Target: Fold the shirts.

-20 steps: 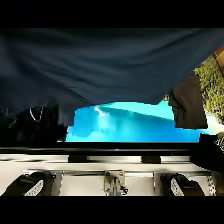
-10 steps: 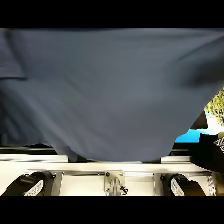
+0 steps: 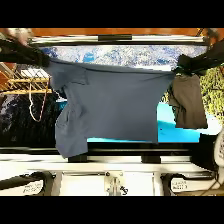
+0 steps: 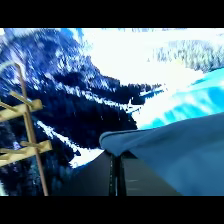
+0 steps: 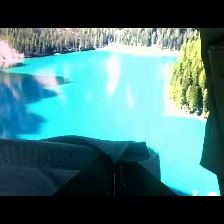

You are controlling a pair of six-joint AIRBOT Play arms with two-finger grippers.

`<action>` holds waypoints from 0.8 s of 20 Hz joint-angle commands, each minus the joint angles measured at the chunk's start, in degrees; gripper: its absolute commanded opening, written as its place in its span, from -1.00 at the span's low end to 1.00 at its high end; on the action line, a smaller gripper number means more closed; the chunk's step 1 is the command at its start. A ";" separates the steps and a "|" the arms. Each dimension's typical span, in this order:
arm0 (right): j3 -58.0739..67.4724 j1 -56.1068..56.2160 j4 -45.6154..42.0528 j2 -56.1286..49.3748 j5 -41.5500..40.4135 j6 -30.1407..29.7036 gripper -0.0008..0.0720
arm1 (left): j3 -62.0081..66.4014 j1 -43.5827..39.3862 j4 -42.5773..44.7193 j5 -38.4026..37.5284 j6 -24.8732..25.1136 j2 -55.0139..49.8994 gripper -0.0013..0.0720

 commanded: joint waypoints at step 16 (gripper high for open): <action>-0.57 0.20 -9.49 -2.45 -20.79 3.13 0.51 | -1.11 14.29 -10.91 -29.62 -8.81 -15.54 0.52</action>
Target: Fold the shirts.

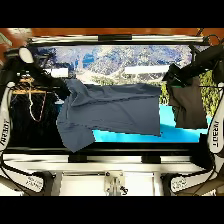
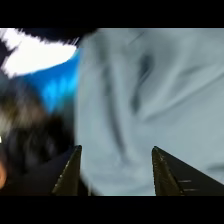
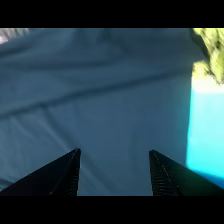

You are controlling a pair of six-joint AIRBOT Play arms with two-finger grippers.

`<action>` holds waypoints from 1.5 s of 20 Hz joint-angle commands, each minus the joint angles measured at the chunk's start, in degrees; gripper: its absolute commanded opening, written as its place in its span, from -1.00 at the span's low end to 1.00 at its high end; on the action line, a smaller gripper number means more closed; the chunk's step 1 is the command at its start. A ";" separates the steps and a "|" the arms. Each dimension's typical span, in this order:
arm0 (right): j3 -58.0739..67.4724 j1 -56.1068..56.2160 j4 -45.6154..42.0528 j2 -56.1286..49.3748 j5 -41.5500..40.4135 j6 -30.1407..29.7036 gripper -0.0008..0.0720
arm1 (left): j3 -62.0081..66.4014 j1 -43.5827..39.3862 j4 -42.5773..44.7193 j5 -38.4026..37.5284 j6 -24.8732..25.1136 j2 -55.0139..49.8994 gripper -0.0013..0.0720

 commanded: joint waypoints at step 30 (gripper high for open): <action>-35.01 -4.46 -7.91 14.36 -6.86 -3.34 0.54 | -44.11 13.64 -21.35 21.92 9.16 8.85 -0.88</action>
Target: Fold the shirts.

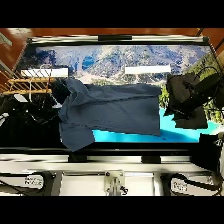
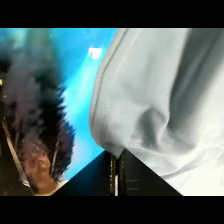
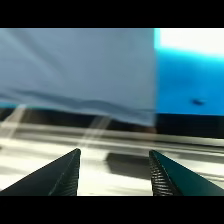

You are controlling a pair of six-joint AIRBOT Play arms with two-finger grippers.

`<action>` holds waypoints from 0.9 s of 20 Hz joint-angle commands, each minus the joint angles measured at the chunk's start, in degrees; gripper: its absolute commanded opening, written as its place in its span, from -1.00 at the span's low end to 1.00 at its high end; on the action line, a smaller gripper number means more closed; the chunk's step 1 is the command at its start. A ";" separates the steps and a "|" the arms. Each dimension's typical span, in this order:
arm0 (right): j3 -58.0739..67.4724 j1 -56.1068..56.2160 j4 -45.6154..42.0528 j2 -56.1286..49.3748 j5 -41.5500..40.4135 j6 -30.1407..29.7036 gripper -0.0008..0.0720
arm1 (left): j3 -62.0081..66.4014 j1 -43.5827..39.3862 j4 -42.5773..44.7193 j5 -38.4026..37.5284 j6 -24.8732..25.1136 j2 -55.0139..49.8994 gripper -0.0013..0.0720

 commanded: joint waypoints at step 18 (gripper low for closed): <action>-24.94 2.32 9.84 -0.31 23.32 1.99 0.01 | 1.53 -0.17 -3.61 -3.26 2.67 15.21 -0.88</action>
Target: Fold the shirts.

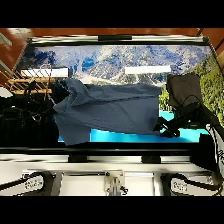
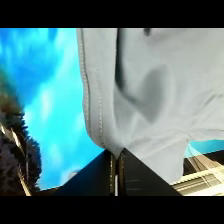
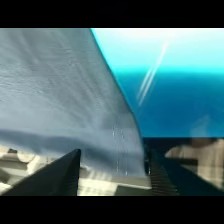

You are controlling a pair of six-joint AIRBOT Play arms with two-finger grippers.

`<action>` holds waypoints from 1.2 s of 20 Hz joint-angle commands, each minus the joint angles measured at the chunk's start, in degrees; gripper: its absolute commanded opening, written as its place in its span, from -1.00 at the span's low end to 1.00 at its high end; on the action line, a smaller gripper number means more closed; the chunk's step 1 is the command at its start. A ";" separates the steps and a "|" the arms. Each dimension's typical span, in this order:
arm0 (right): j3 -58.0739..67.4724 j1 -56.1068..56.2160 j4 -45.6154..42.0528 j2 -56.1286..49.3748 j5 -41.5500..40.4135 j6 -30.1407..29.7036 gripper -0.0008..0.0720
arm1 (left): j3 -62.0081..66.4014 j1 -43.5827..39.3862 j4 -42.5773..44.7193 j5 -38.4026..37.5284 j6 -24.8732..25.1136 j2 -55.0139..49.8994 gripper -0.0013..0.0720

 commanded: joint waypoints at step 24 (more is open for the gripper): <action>62.29 2.47 -15.17 43.69 5.29 -9.60 -0.79 | 40.76 -0.09 1.51 19.15 -1.55 46.21 -0.88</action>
